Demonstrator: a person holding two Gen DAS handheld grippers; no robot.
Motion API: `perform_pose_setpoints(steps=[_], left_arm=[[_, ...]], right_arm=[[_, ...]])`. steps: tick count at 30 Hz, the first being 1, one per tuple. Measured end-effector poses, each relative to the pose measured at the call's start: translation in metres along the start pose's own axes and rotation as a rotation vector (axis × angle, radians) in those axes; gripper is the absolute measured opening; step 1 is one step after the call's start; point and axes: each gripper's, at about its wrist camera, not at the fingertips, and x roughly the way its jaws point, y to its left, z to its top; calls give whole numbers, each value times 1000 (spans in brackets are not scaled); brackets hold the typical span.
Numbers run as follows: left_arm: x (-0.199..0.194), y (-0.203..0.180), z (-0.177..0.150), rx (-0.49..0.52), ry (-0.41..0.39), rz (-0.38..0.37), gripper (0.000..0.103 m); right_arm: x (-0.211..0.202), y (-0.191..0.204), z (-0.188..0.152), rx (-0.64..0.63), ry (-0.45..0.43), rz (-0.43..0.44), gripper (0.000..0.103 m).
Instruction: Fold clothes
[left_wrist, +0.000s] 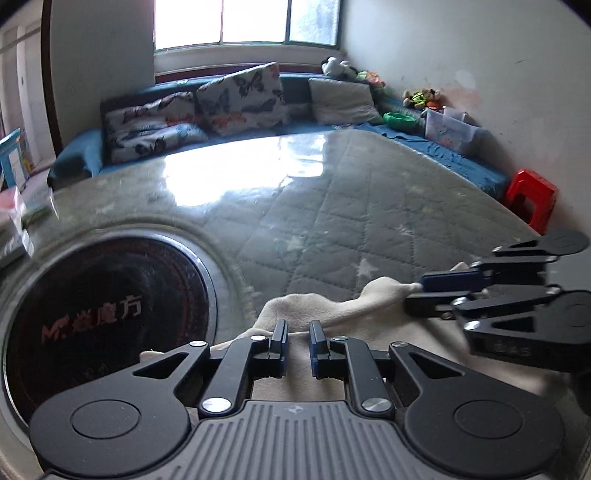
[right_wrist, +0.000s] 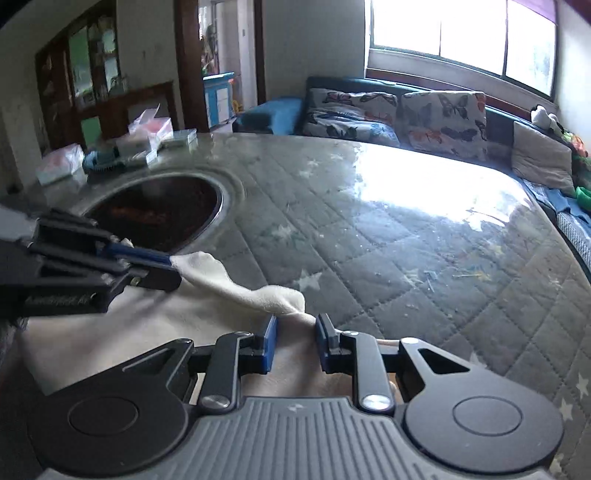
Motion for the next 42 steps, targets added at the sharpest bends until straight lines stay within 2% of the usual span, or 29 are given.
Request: perform_pose_setpoints(steps=[7, 12, 20, 23, 25, 31, 33, 37, 42], left_arm=[[-2, -3, -3, 16, -9, 21, 14], [-4, -7, -5, 29, -15, 37, 15], [-17, -10, -8, 12, -55, 42, 15], [-29, -16, -10, 34, -81, 48, 15], [-36, -17, -13, 39, -88, 48, 15], [-60, -13, -34, 28, -92, 24, 15], [-69, -12, -43, 42, -100, 13, 15], [-85, -16, -58, 71, -121, -7, 15], [-89, -23, -74, 94, -128, -13, 15]], right_arm=[[-34, 4, -12, -33, -54, -2, 20], [-34, 1, -32, -43, -20, -37, 20], [-40, -1, -12, -25, -64, -13, 21], [-31, 7, 2, -32, -75, 32, 20], [-20, 12, 9, -34, -67, 52, 16], [12, 20, 10, -54, -13, 46, 14], [3, 24, 9, -69, -27, 41, 15], [-34, 39, -1, -154, -74, 95, 15], [-66, 65, -26, -215, -75, 149, 15]])
